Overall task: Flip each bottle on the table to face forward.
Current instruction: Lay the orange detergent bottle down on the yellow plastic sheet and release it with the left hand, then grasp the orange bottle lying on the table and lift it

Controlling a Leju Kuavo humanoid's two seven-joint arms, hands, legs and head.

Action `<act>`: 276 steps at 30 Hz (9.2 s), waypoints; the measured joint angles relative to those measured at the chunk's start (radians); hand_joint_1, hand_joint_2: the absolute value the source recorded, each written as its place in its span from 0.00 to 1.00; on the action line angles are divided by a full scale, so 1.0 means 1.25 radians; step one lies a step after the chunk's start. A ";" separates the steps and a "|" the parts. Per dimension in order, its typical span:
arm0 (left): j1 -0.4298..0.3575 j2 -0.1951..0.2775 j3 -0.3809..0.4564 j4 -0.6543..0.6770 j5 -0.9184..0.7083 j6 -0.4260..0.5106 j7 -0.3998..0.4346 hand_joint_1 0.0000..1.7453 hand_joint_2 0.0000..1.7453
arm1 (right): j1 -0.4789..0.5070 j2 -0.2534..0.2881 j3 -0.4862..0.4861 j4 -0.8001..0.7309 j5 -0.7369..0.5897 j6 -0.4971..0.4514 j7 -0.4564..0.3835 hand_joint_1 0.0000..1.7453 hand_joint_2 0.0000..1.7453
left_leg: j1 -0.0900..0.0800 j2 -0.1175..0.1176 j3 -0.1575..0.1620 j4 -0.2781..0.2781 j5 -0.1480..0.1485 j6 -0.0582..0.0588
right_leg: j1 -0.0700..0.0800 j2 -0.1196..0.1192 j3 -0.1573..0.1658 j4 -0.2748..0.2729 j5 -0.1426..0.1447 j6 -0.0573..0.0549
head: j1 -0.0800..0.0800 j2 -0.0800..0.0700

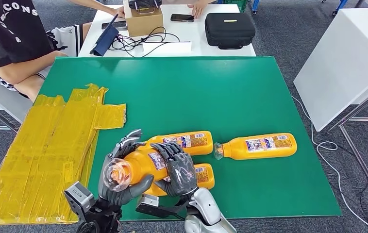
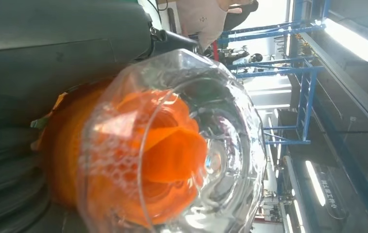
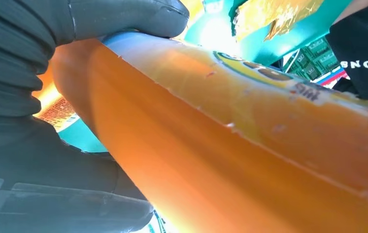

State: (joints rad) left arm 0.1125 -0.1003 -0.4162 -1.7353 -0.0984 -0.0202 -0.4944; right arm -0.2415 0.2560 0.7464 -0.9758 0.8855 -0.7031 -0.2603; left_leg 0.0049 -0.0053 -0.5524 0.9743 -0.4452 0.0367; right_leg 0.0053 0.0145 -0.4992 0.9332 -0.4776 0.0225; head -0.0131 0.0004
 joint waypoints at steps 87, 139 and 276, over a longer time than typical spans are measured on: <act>-0.012 -0.011 0.034 -0.044 0.008 0.058 -0.025 1.00 1.00 | 0.164 -0.033 -0.135 -0.385 -0.151 0.001 -0.141 0.00 1.00 | 0.000 0.000 0.000 0.000 0.000 0.000 | 0.000 0.000 0.000 0.000 0.000 0.000 | 0.000 0.000; -0.301 0.140 0.122 0.283 -1.176 0.222 0.594 1.00 1.00 | 0.406 -0.019 -0.362 -0.651 -0.193 0.003 -0.337 0.00 1.00 | 0.000 0.000 0.000 0.000 0.001 -0.005 | 0.000 0.001 -0.002 0.003 -0.002 -0.004 | -0.003 0.000; -0.025 0.053 0.220 0.143 0.002 0.035 0.030 0.00 1.00 | 0.214 -0.377 -0.611 -0.390 -0.455 0.332 0.085 0.00 1.00 | -0.001 -0.002 0.000 0.000 0.000 -0.005 | -0.001 -0.001 -0.001 0.003 -0.002 -0.003 | -0.002 0.000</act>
State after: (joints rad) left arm 0.0819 -0.0345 -0.1413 -1.5571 -0.0962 0.0231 -0.4574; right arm 0.0260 -0.2149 -0.0174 -1.4636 0.3167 -0.2883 -0.1537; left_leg 0.0032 -0.0081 -0.5519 0.9747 -0.4446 0.0309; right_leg 0.0041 0.0135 -0.5005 0.9372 -0.4797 0.0184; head -0.0156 0.0004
